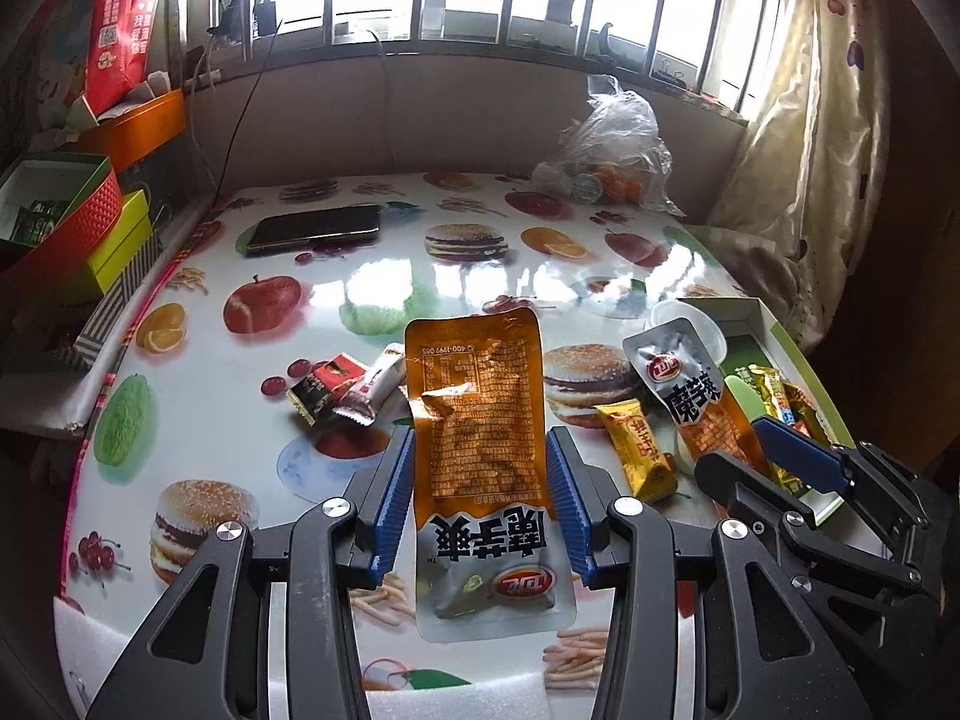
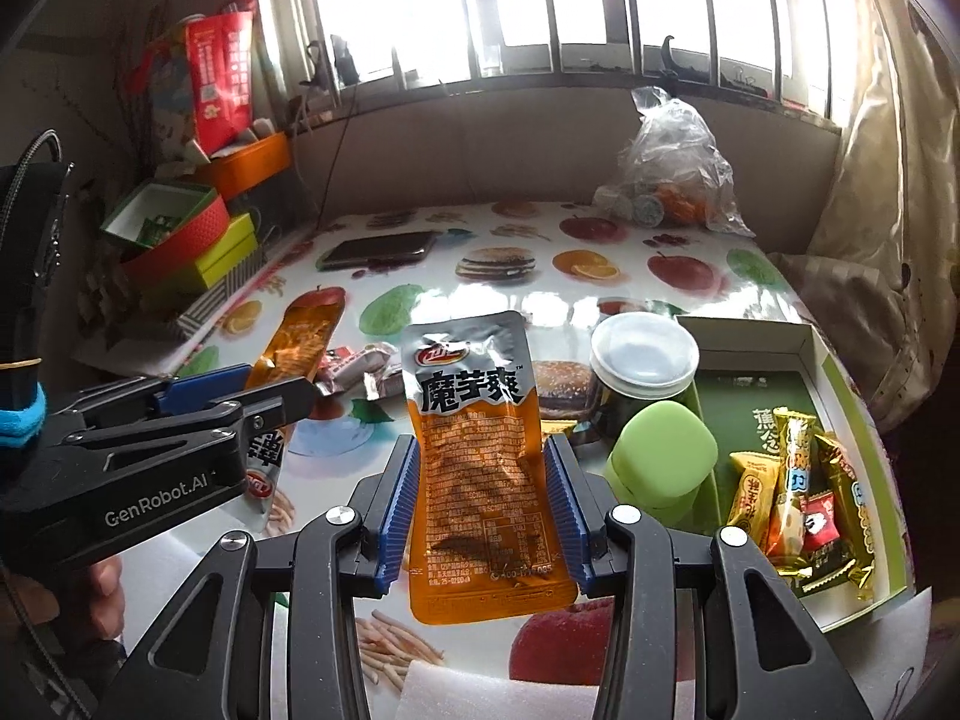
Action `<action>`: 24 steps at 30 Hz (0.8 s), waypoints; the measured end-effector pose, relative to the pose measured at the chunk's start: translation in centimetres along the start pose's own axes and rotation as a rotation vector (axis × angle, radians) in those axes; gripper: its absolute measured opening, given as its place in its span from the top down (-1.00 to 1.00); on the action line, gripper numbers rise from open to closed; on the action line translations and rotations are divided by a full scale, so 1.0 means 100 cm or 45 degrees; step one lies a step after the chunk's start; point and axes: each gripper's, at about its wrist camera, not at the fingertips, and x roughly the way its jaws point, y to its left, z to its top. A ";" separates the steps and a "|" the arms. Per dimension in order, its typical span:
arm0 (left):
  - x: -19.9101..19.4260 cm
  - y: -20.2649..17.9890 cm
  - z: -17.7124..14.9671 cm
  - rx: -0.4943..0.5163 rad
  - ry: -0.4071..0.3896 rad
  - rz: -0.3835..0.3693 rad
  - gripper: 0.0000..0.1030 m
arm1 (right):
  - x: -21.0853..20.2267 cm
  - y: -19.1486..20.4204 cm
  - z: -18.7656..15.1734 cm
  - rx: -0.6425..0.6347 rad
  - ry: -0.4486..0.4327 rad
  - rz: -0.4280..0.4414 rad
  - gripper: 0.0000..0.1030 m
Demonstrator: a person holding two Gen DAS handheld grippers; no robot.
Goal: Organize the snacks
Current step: 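Carry both orange packets over the green box with both grippers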
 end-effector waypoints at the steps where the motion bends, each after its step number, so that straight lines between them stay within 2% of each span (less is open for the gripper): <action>1: -0.001 -0.003 0.001 0.002 -0.003 -0.004 0.13 | -0.003 -0.003 0.001 0.007 -0.009 -0.006 0.20; 24: 0.011 -0.088 0.032 0.136 -0.007 -0.216 0.13 | -0.048 -0.079 0.002 0.148 -0.084 -0.199 0.20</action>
